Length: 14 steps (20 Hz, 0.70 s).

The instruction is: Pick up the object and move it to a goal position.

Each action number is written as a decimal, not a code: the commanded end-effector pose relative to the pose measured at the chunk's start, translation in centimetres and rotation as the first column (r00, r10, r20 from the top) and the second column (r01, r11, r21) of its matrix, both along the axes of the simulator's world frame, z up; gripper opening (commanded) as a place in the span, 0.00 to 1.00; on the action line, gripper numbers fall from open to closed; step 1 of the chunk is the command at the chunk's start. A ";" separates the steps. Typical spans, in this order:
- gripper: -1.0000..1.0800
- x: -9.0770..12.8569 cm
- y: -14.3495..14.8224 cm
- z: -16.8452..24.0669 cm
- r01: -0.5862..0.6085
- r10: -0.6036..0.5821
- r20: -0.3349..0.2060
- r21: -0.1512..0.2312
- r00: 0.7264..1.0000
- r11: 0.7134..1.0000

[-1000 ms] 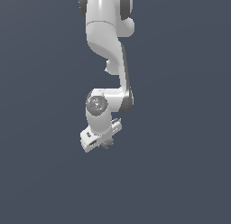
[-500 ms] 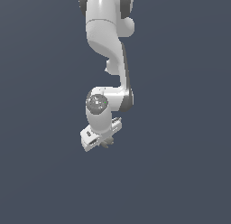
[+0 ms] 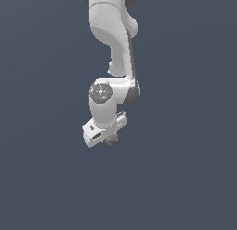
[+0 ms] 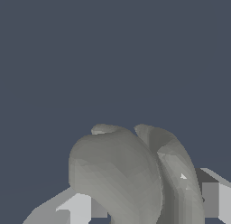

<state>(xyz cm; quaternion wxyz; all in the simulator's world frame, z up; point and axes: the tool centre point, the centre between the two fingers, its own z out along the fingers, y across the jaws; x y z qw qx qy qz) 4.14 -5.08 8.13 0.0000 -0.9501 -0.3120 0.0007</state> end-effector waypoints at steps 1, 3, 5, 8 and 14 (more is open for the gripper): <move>0.00 -0.8 0.3 1.6 0.000 0.000 0.001 0.000 1.000 1.000; 0.00 -1.6 0.6 3.1 0.000 0.000 0.001 -0.001 1.000 1.000; 0.00 -2.4 0.8 4.8 0.000 0.000 0.001 -0.001 1.000 1.000; 0.00 -3.7 1.3 7.3 0.000 0.000 0.001 -0.001 1.000 1.000; 0.00 -6.3 2.2 12.6 0.000 0.000 0.001 -0.001 1.000 1.000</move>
